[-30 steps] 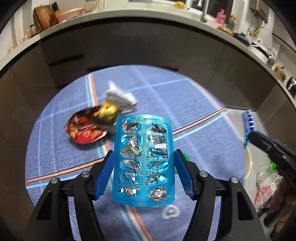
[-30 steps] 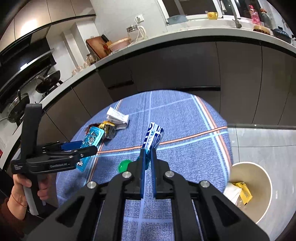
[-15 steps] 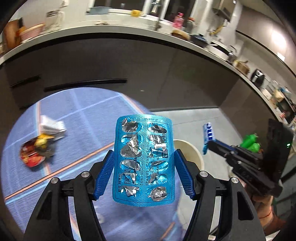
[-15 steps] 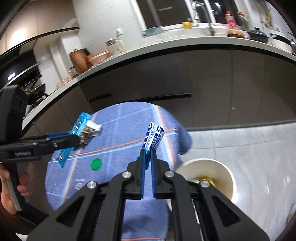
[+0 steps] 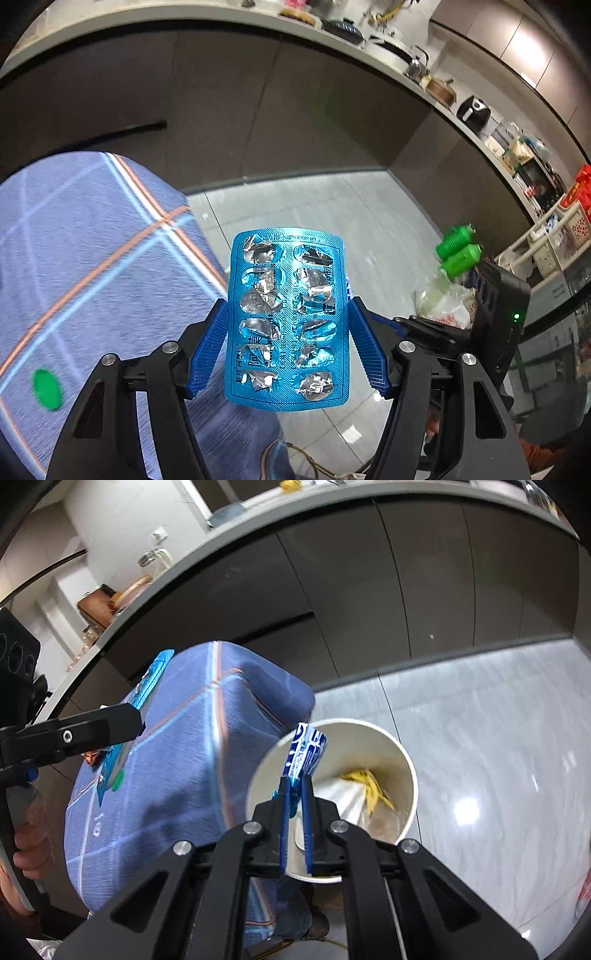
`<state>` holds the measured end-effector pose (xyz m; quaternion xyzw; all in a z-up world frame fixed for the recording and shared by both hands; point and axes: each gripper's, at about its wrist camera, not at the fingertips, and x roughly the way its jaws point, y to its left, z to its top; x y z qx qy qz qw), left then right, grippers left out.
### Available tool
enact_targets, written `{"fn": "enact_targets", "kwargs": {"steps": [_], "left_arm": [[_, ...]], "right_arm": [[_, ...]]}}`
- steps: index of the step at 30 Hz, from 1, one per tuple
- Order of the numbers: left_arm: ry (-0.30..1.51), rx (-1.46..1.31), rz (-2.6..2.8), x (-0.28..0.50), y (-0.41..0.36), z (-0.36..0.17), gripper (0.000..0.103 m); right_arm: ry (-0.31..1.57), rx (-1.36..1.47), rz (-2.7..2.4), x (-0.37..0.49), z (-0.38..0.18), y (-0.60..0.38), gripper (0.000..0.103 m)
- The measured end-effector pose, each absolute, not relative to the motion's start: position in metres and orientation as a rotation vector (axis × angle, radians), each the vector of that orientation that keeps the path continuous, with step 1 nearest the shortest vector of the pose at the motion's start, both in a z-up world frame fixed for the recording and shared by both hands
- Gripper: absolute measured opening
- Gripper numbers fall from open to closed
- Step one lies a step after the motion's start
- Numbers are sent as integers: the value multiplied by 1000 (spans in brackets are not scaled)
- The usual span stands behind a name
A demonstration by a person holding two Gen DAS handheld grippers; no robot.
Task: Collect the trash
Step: 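Carry blister pack and toothpaste tube over the white bin, then open both tools to drop blister pack and tube into the bin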
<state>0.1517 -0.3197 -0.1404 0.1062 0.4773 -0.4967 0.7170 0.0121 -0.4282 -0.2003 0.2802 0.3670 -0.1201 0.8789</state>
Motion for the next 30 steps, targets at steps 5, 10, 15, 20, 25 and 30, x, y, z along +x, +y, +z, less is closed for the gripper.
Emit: {"fn": "enact_targets", "kwargs": {"steps": [5, 10, 15, 20, 25, 30], "left_arm": [[1106, 264, -1107, 156, -350, -167, 62], [1122, 312, -1103, 156, -375, -188, 63], [1102, 352, -1088, 156, -388, -198, 64], [974, 368, -1051, 148, -397, -192, 94], [971, 341, -1014, 155, -391, -188, 94], [967, 295, -993, 158, -372, -179, 94]], "right_arm": [[806, 624, -251, 12, -231, -441, 9], [842, 646, -245, 16, -254, -446, 11], [894, 639, -238, 20, -272, -449, 35], [868, 594, -245, 19, -266, -449, 73], [831, 578, -245, 12, -259, -452, 92], [825, 572, -241, 11, -252, -448, 100]]}}
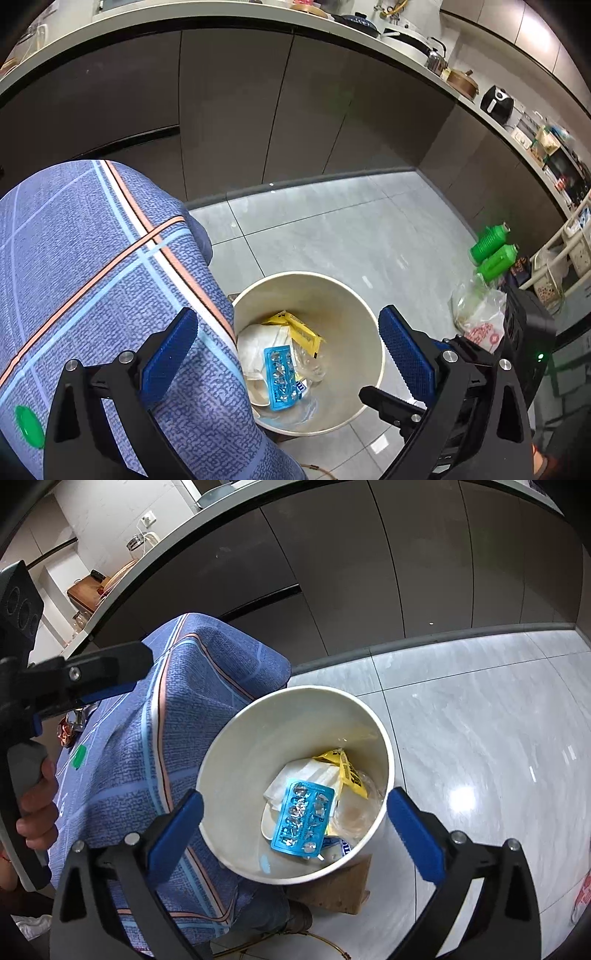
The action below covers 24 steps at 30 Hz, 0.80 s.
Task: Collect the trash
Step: 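Open both tools to drop blister pack and tube into the bin, then move both tools back over the table toward the snack bag and cap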
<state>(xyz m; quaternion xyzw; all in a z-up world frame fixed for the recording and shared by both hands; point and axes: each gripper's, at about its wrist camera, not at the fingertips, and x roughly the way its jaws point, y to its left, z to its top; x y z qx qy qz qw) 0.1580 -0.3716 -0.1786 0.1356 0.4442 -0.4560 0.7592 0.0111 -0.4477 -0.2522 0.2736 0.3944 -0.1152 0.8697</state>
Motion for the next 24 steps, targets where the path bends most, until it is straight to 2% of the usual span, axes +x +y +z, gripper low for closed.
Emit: {"fn": "enact_targets", "kwargs": {"steps": [11, 24], "left_arm": [[927, 220, -972, 159, -327, -143, 95], [848, 89, -820, 170, -211, -95, 95]], "right_arm": [[799, 415, -220, 20, -215, -418, 100], [711, 259, -118, 30, -155, -361, 100]]}}
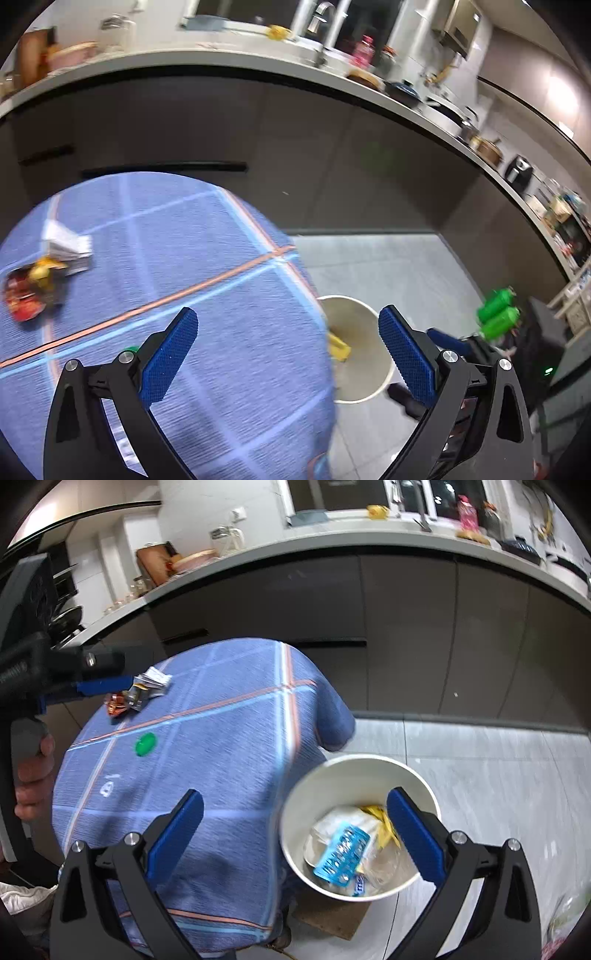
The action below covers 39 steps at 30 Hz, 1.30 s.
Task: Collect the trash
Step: 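Move both tools back over the table toward the snack bag and cap, then grasp the black-yellow snack bag with the left tool while the right grasps the green cap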
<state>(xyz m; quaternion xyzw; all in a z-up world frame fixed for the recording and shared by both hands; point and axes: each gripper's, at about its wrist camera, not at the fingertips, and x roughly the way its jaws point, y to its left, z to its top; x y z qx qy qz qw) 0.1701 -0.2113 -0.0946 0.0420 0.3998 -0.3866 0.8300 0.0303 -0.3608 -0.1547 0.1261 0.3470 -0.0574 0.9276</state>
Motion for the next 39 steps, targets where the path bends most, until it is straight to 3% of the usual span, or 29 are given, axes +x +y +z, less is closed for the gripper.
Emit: {"fn": "enact_targets", "kwargs": {"steps": [10, 18, 27, 32, 39], "left_arm": [[823, -13, -647, 169, -93, -84, 95], [844, -65, -507, 171, -12, -103, 95], [884, -58, -503, 180, 15, -127, 94], [896, -51, -500, 191, 14, -134, 94], [890, 7, -493, 224, 6, -142, 84]], "right_arm": [[563, 219, -51, 49, -109, -314, 100], [652, 76, 99, 89, -103, -245, 100], [791, 98, 226, 136, -119, -198, 100], [839, 85, 215, 158, -137, -189, 81], [881, 50, 186, 191, -163, -179, 70]]}}
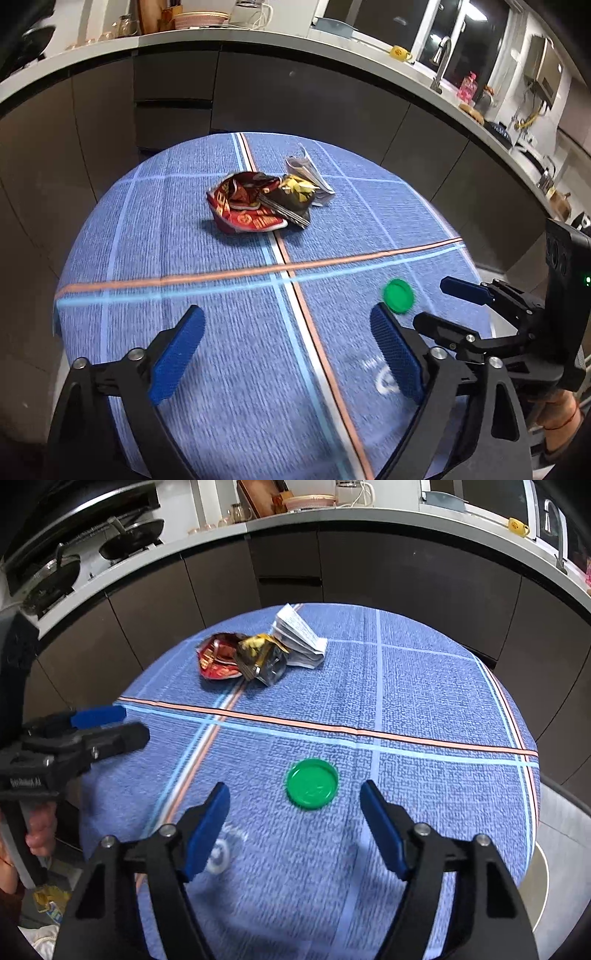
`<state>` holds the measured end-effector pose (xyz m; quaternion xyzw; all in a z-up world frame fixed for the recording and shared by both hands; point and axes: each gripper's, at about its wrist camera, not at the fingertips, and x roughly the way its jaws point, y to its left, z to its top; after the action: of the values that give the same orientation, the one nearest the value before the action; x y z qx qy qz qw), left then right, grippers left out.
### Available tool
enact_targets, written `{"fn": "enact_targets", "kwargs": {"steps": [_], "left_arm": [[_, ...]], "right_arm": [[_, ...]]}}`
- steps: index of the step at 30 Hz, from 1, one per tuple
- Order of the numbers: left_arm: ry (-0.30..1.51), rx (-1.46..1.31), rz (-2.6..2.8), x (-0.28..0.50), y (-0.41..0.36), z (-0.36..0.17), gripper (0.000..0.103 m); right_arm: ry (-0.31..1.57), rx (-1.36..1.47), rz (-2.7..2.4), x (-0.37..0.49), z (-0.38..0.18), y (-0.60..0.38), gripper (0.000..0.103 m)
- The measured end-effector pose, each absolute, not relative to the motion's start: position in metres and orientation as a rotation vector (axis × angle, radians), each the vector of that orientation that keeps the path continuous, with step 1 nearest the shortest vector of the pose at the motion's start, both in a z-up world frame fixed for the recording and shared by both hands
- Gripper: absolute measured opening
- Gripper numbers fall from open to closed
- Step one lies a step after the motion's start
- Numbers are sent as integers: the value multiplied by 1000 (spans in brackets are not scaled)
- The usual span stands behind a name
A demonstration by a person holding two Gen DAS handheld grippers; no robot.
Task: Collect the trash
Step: 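Grasp the black-yellow snack bag with the left tool while the right grasps the green cap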
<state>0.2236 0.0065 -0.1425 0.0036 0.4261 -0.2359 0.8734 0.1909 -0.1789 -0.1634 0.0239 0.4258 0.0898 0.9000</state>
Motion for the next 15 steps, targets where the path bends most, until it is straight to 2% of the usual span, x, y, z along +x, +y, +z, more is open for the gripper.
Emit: {"fn": "enact_targets", "kwargs": {"steps": [8, 10, 13, 14, 15], "left_arm": [[921, 4, -503, 268, -8, -149, 70], [912, 19, -511, 276, -15, -147, 66], [896, 53, -518, 291, -30, -145, 66], [897, 59, -514, 296, -34, -145, 66], [898, 62, -512, 301, -37, -145, 66]], "right_arm": [[919, 64, 165, 212, -186, -184, 53], [924, 59, 166, 215, -189, -184, 52], [914, 40, 156, 217, -190, -182, 44], [912, 41, 152, 218, -190, -183, 38], [913, 49, 151, 218, -191, -185, 38]]}}
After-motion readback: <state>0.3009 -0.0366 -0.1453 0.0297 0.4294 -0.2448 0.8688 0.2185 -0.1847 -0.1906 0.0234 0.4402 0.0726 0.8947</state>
